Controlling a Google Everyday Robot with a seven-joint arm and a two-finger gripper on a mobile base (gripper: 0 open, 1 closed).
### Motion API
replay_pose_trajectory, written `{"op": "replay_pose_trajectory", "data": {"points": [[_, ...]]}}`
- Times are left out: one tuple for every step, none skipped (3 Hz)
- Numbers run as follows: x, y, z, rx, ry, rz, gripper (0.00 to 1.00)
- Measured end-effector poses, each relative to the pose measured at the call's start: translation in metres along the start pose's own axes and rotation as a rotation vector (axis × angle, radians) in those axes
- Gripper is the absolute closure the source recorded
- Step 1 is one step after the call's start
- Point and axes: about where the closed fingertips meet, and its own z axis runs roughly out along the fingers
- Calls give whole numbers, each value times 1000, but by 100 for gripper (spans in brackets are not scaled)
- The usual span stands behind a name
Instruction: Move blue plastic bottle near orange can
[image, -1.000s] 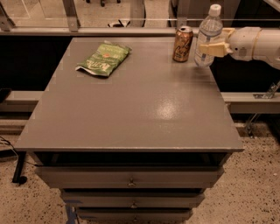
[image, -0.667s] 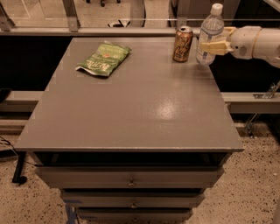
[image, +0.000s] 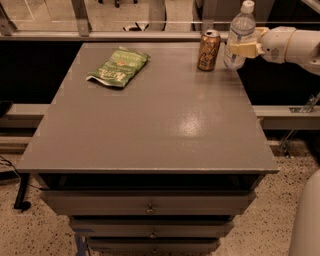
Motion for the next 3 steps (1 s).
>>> {"op": "replay_pose_trajectory", "data": {"points": [[6,-3,9,0,-10,29,100],[15,-1,21,-17,-9,63,100],[27,1,28,-28,5,96,100]]}}
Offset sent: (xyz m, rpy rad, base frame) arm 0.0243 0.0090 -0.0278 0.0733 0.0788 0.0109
